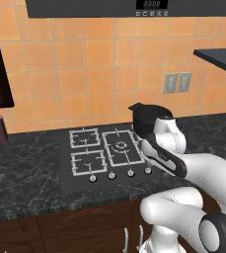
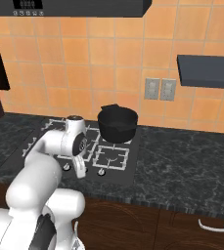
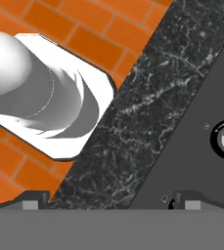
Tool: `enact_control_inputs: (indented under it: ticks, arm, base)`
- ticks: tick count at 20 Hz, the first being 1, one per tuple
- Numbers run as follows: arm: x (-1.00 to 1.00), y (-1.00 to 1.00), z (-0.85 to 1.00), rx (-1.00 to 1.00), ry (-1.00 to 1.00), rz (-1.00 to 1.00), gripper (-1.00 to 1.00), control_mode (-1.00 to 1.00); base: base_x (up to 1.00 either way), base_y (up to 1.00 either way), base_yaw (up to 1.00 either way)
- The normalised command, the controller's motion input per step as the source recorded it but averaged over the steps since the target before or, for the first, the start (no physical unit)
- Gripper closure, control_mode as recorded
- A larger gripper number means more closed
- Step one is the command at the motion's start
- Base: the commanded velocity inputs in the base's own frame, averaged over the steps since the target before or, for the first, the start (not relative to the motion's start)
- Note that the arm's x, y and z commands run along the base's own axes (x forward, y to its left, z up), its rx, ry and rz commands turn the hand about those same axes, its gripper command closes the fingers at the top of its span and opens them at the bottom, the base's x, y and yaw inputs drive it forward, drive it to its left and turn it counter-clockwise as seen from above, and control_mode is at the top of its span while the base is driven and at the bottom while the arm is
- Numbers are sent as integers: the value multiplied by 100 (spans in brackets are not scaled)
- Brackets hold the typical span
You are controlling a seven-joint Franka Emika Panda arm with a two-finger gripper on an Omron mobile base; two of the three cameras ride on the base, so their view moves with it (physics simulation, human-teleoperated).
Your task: Turn off the rear right burner of the stove.
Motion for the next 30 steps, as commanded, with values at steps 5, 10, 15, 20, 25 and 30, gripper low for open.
enact_control_inputs:
  ticks: [5, 10, 15, 20, 25, 30]
  arm:
    - [1, 1, -20, 0, 0, -3, -100, -100]
    - [0, 5, -7, 0, 0, -12, -100, -100]
    - [0, 0, -5, 0, 0, -11, -100, -100]
    - [2, 0, 0, 0, 0, -5, -100, -100]
    - [3, -1, 0, 2, 0, 0, -100, -100]
    - [3, 0, -12, 0, 0, 0, -100, -100]
  base:
    - [0, 0, 0]
    - [0, 0, 0]
    - [0, 0, 0]
    - [0, 0, 0]
    - [0, 0, 0]
    - [0, 0, 0]
